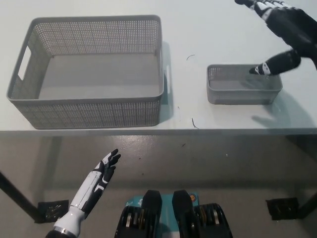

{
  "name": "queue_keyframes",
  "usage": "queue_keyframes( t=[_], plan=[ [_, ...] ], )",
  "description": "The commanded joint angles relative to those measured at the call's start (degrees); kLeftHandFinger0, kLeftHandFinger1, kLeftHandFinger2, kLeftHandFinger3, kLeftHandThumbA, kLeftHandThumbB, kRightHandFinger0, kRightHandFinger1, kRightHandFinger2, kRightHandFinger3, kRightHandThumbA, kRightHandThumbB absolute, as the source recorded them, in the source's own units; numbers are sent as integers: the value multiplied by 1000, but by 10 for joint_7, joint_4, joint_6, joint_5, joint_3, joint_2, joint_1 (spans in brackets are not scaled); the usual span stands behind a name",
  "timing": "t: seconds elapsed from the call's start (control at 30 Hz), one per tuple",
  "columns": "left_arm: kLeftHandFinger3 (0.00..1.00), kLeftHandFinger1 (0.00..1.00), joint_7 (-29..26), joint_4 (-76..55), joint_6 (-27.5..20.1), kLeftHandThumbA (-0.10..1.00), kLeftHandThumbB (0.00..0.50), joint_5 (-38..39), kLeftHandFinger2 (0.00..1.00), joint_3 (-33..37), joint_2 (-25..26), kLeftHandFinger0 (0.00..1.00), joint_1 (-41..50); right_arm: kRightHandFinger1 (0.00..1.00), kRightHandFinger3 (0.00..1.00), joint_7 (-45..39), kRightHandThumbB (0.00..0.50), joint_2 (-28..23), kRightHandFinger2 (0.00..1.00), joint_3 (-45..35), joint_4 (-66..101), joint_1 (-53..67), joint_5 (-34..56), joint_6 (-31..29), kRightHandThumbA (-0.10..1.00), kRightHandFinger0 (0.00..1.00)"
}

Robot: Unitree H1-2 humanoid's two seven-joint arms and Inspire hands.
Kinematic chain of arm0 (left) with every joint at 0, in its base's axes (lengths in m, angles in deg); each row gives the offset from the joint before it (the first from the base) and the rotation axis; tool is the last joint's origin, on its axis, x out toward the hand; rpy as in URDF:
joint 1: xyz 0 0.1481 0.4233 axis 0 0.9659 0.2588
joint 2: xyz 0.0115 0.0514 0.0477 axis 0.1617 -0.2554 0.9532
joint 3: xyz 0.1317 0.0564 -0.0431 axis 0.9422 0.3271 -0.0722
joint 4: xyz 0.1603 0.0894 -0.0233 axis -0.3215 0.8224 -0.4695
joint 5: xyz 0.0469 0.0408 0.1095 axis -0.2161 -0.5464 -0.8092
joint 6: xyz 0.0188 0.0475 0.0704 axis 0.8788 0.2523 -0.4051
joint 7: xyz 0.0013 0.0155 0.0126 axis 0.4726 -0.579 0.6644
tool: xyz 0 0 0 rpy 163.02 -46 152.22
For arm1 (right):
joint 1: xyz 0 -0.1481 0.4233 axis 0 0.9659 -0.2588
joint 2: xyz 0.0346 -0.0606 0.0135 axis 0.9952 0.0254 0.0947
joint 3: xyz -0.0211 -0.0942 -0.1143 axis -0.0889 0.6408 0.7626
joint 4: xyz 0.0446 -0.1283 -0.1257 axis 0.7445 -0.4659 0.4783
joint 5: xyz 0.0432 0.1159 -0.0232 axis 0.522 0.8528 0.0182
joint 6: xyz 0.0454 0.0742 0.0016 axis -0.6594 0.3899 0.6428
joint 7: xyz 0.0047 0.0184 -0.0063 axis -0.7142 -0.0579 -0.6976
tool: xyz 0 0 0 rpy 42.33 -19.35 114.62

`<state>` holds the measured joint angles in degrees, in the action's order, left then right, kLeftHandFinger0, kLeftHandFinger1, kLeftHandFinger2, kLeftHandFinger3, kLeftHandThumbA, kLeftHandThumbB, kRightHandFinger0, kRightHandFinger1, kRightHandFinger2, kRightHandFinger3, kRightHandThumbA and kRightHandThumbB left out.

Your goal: Use the right hand to pick up a small rectangular container and put it into a bigger container on the left side

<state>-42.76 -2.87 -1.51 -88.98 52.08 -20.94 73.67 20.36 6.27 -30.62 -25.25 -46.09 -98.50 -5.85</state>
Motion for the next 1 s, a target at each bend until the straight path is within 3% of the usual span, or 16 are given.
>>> queue_keyframes(
  t=[0.0,0.07,0.33,0.4,0.43,0.7,0.77,0.87,0.9,0.97],
  plan=[
    [1000,1000,14,-11,-30,1000,271,7,1000,-3,12,1000,-13,1000,1000,-114,393,-26,1000,48,-74,-115,-49,66,1000,1000],
    [1000,1000,14,-10,-29,1000,271,5,1000,-3,13,1000,-13,1000,1000,-127,417,-24,1000,60,-90,-131,-48,67,1000,1000],
    [1000,1000,17,-12,-25,1000,282,6,1000,-6,14,1000,-16,1000,1000,-193,427,-20,1000,96,-204,-216,-4,4,1000,1000],
    [1000,1000,19,-9,-27,1000,284,8,1000,-6,15,1000,-17,1000,1000,-225,420,-16,1000,102,-236,-240,10,7,1000,1000],
    [1000,1000,19,-10,-27,1000,282,7,1000,-6,14,1000,-17,1000,1000,-238,389,-14,1000,111,-254,-255,11,-13,1000,1000],
    [1000,1000,20,-9,-26,1000,287,4,1000,-5,12,1000,-17,1000,1000,-288,395,16,1000,174,-368,-323,-19,-65,1000,1000],
    [1000,1000,20,-9,-26,1000,290,4,1000,-5,13,1000,-17,1000,1000,-292,358,25,1000,183,-388,-334,-18,-74,1000,1000],
    [1000,1000,20,-13,-22,1000,289,3,1000,-6,13,1000,-18,1000,1000,-293,354,38,1000,191,-408,-345,-22,-76,1000,1000],
    [1000,1000,18,-11,-26,1000,287,2,1000,-6,13,1000,-18,1000,1000,-299,324,49,1000,190,-432,-352,-11,-88,1000,1000],
    [1000,1000,23,-8,-27,1000,291,9,1000,-5,11,1000,-20,1000,1000,-303,363,58,1000,202,-453,-360,-29,-83,1000,1000]
  ],
)
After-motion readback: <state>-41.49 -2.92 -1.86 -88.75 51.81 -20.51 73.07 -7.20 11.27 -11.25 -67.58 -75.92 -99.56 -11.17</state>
